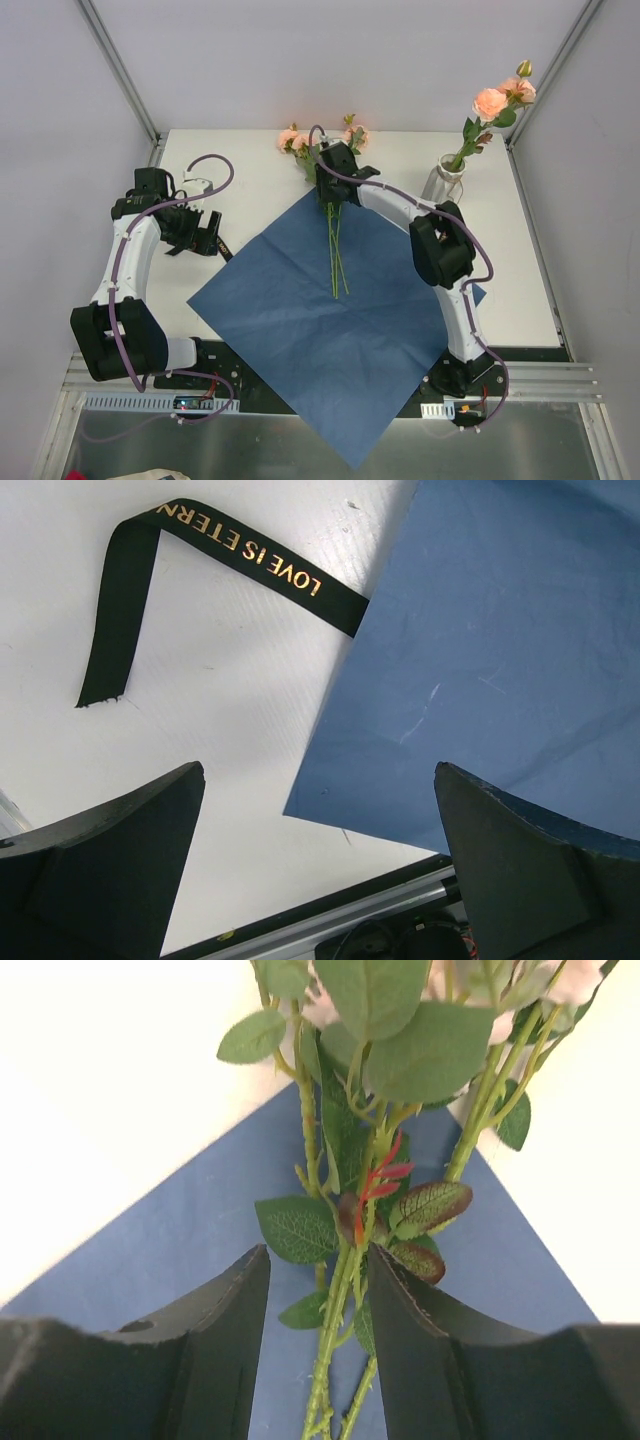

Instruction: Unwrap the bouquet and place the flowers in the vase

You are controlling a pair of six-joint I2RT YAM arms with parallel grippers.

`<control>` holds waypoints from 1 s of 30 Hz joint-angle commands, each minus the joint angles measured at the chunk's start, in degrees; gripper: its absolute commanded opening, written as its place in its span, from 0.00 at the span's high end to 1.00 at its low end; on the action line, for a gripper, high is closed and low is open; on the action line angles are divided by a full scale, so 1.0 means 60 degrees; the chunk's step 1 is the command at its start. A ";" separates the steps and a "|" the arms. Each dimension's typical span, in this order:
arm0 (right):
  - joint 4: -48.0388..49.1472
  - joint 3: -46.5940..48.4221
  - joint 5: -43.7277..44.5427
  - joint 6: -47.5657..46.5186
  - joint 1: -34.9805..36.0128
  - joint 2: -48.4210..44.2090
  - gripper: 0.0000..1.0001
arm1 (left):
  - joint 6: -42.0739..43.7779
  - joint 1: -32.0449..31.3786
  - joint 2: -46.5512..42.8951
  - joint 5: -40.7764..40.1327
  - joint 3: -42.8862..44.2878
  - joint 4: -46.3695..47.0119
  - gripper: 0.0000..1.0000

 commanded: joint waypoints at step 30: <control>0.0931 0.0434 -0.0579 0.0735 -0.0449 -0.1481 0.99 | 0.0333 0.0146 -0.0411 -0.0222 0.0080 -0.0057 0.01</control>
